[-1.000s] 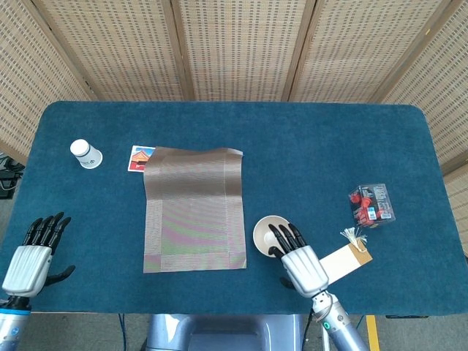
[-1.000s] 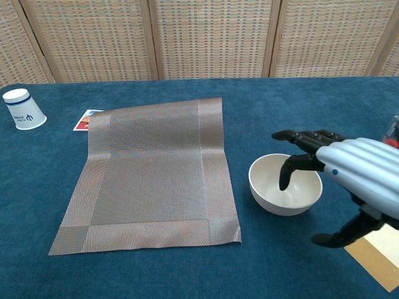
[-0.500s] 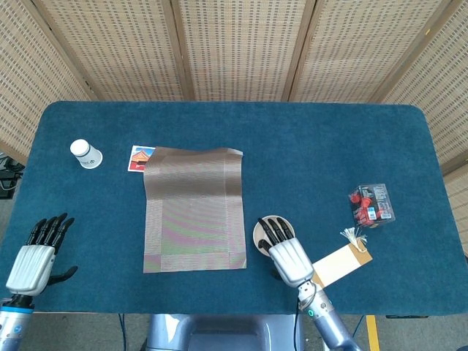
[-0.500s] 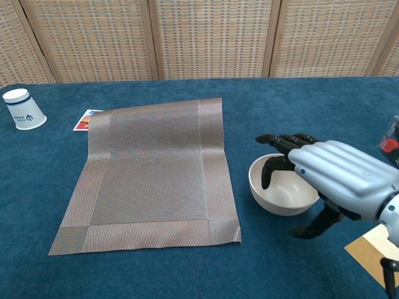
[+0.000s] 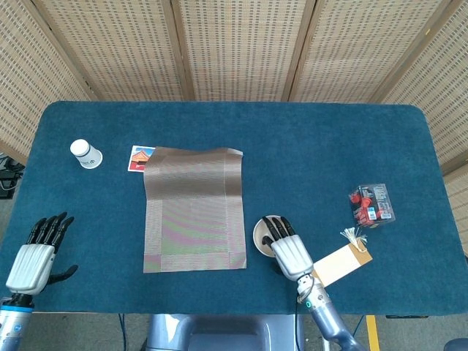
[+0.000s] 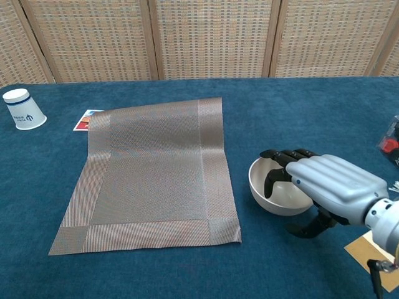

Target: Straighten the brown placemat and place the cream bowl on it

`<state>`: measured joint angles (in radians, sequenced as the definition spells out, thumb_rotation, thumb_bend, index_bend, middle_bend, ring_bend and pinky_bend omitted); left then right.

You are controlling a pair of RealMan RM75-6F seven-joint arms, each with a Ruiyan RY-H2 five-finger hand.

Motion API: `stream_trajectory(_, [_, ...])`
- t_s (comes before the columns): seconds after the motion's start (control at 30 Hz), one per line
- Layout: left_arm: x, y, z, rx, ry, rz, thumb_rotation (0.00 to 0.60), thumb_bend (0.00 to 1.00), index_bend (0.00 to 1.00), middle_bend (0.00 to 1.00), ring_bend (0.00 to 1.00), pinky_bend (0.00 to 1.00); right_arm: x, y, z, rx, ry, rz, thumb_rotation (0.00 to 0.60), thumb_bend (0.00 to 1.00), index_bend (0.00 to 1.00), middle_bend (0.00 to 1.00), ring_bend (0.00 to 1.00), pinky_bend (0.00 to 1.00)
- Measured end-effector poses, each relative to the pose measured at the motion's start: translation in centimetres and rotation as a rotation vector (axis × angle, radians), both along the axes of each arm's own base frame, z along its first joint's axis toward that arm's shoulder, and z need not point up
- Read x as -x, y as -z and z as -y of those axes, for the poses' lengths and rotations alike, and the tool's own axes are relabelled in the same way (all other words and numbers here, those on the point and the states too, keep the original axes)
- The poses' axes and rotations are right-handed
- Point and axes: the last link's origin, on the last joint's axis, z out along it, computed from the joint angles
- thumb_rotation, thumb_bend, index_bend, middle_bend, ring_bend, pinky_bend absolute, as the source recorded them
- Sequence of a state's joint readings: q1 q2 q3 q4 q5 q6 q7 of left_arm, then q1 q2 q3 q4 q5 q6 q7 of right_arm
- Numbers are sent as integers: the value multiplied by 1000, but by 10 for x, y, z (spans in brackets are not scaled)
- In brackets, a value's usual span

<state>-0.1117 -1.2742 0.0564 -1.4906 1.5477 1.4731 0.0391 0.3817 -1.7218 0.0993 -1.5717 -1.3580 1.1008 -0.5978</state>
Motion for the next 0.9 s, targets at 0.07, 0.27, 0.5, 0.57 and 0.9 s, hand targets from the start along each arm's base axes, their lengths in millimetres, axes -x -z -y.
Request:
stream_trajectory(0.07, [0,0,0,0,-1,2,600,159,0,0,0,0,0,3,1,-3,3,-6,600,540,394,24,0,0])
stream_trajectory(0.27, [1,1,-1,5,-3,5,600,158,0,0,0,0,4,8,6,13,12,-33,600,473,541,71,0,0])
stream_trajectory(0.5, [1,1,-1,7,-1,7,600,158,0,0,0,0,4,6,8,52,-6,-8,600,458,688,193,0,0])
stream_trajectory(0.57, [0,2,-1,6,-1,7,600,159,0,0,0,0,4,5,8,64,-16,5,600,452,695,200,0,0])
stream_trajectory(0.9, [0,3,-1,10,-3,7,600,159,0,0,0,0,5,3,7,84,-31,19,600,448,716,228,0,12])
